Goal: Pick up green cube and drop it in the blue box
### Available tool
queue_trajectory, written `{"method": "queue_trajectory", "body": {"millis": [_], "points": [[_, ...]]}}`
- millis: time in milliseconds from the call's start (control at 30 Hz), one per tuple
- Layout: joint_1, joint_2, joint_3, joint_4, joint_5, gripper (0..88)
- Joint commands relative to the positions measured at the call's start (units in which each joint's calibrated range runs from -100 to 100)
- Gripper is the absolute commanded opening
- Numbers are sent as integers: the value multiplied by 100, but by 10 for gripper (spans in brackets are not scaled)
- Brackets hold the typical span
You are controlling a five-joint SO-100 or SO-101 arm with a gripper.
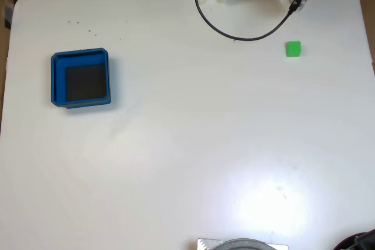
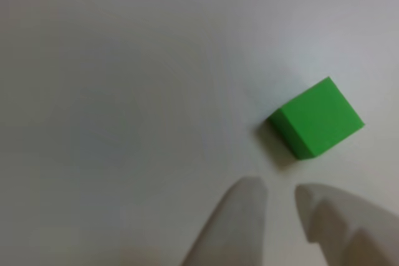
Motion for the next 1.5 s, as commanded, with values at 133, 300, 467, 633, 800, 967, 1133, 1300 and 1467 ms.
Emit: {"method": "queue_trajectory", "body": {"millis": [133,300,467,633,800,967,1133,1300,1467], "points": [[248,983,-1398,650,-15,16],[286,1677,-2152,886,-20,16],[286,2279,-2709,903,-151,16],[286,2563,-2933,903,-596,16],[286,2722,-2969,903,-972,16],[294,2931,-3239,903,-1382,16],[294,3215,-3310,903,-1709,16],[423,3374,-3310,911,-1939,16],[530,3391,-3292,911,-2090,16]]}}
